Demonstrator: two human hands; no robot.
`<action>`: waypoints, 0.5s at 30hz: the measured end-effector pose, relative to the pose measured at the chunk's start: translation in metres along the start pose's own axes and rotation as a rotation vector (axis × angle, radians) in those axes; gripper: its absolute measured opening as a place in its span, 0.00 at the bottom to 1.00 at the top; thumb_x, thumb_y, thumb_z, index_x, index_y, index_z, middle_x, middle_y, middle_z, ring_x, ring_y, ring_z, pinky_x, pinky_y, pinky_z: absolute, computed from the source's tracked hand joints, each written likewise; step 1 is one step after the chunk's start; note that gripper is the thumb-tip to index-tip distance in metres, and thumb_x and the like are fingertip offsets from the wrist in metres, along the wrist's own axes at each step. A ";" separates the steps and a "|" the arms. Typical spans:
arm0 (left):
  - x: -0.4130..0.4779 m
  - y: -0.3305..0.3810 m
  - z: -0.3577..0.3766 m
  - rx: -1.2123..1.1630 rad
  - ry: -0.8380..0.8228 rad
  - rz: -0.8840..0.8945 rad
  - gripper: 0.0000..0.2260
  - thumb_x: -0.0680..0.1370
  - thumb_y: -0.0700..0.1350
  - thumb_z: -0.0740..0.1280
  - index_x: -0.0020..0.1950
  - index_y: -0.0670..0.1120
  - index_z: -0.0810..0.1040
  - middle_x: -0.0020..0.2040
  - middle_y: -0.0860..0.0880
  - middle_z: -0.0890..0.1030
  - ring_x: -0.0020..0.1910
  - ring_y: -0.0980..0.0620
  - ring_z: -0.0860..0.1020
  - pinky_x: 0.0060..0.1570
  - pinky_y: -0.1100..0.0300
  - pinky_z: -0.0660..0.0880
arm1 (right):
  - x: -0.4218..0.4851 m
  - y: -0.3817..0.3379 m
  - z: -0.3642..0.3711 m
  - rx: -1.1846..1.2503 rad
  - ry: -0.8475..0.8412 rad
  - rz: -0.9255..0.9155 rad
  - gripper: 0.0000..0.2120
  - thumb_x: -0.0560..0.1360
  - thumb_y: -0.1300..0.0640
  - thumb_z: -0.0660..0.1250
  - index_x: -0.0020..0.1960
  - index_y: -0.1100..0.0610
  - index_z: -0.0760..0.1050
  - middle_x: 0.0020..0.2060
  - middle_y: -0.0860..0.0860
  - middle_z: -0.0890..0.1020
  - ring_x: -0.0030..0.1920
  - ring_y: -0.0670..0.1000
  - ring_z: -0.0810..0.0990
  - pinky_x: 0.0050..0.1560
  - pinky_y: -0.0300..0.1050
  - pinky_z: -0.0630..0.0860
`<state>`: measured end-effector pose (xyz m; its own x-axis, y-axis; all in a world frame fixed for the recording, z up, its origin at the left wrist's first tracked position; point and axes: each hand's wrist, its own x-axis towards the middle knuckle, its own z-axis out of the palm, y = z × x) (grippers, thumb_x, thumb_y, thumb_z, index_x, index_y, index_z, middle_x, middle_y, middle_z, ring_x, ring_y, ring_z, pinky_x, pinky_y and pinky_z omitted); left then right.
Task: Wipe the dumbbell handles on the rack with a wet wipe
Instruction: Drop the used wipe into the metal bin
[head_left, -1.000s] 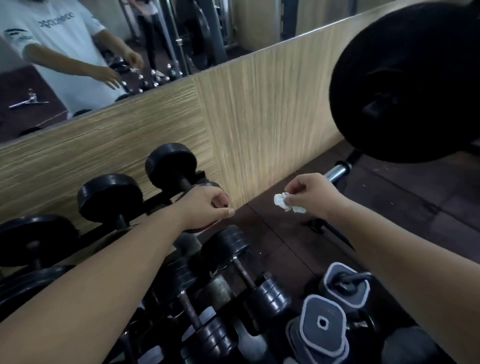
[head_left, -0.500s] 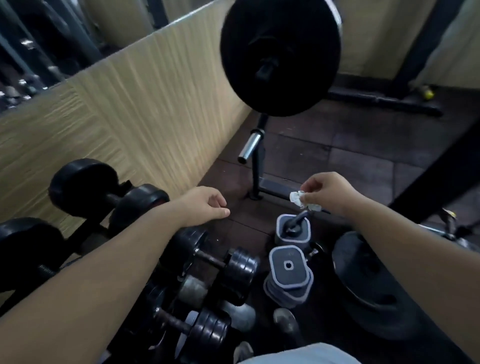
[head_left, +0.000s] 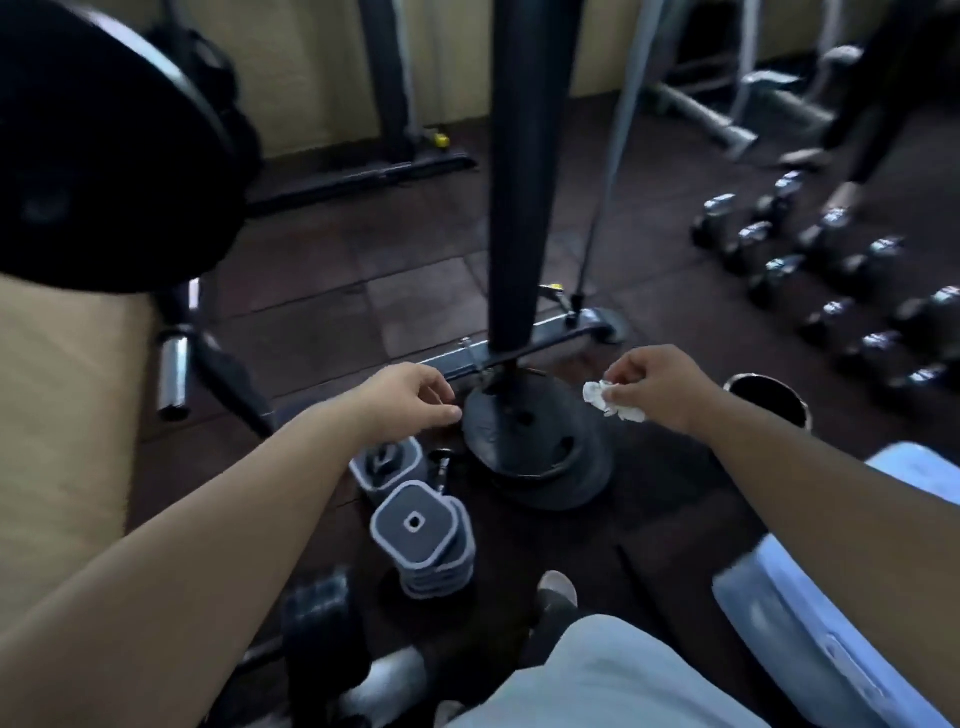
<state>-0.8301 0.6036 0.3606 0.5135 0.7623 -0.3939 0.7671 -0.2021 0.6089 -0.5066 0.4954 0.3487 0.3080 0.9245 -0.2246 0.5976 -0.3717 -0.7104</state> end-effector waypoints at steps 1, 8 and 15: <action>0.014 0.017 0.006 0.026 -0.021 0.040 0.09 0.76 0.53 0.76 0.52 0.52 0.83 0.48 0.54 0.86 0.50 0.53 0.84 0.54 0.56 0.80 | -0.006 0.016 -0.013 0.013 0.040 0.026 0.05 0.68 0.59 0.78 0.42 0.53 0.83 0.37 0.50 0.85 0.38 0.50 0.82 0.42 0.44 0.79; 0.092 0.120 0.045 0.183 -0.182 0.266 0.09 0.77 0.56 0.74 0.55 0.55 0.82 0.48 0.58 0.83 0.48 0.60 0.80 0.44 0.67 0.71 | -0.043 0.095 -0.080 0.111 0.288 0.196 0.04 0.70 0.61 0.76 0.44 0.56 0.83 0.34 0.49 0.83 0.33 0.46 0.80 0.30 0.31 0.71; 0.171 0.202 0.088 0.249 -0.295 0.373 0.08 0.75 0.57 0.75 0.51 0.57 0.81 0.47 0.58 0.84 0.47 0.59 0.82 0.51 0.61 0.78 | -0.039 0.173 -0.122 0.161 0.433 0.348 0.04 0.70 0.58 0.76 0.44 0.53 0.83 0.40 0.48 0.84 0.41 0.49 0.82 0.43 0.43 0.76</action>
<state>-0.5537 0.6389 0.3554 0.8277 0.4126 -0.3804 0.5610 -0.5934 0.5772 -0.3243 0.3847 0.3157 0.7611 0.6189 -0.1940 0.2973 -0.5988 -0.7437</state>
